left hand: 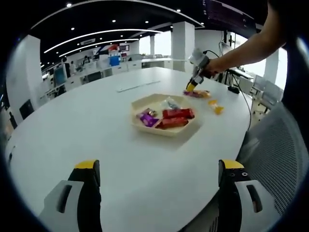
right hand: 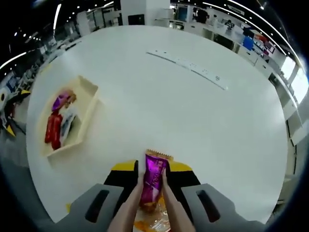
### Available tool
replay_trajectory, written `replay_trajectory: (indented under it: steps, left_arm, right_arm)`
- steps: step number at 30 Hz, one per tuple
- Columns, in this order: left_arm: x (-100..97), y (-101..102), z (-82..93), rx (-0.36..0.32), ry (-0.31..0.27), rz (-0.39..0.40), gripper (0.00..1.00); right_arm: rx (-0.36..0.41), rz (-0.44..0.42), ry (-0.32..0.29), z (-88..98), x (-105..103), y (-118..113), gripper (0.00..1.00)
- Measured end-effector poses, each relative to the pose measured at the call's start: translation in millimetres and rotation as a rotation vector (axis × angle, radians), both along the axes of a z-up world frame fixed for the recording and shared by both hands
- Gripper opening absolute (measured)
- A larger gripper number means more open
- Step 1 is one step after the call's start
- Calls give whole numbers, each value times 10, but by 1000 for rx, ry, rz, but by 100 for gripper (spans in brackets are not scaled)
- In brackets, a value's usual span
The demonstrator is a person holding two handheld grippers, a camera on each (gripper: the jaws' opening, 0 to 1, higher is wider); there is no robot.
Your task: Place the target food into the container with the food tongs after gripping and lifting it, then release it inside without dropping or visibly crushing the food.
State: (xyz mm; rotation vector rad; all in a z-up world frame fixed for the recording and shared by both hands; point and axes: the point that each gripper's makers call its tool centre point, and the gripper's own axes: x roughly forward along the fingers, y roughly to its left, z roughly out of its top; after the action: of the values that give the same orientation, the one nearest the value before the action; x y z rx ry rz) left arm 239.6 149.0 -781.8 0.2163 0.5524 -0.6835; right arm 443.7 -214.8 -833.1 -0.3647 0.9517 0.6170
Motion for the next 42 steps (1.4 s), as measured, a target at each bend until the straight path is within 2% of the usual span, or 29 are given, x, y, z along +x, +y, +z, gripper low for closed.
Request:
replay_trajectory:
  steps: [1, 3, 11, 21, 29, 36, 40, 42]
  left_arm:
    - [1, -1, 2, -2, -1, 0, 99]
    - [-1, 1, -3, 0, -1, -1, 99]
    - [-6, -11, 6, 5, -9, -9, 99]
    - [-21, -67, 35, -11, -15, -35, 99]
    - [-35, -86, 50, -12, -21, -51, 99]
    - [3, -45, 119, -15, -59, -40, 100]
    - [4, -59, 135, -24, -62, -41, 100]
    - [1, -63, 142, -24, -67, -43, 100]
  right_arm:
    - [6, -22, 2, 2, 6, -6, 21]
    - [-1, 15, -9, 10, 3, 4, 20]
    - [7, 14, -11, 162, 49, 42, 20]
    - [-2, 39, -11, 541, 104, 56, 20]
    - [-16, 57, -21, 773, 152, 43, 21]
    - [-34, 53, -14, 860, 161, -1, 20]
    - [-34, 56, -11, 932, 166, 6, 21]
    - [-71, 86, -21, 951, 173, -21, 21]
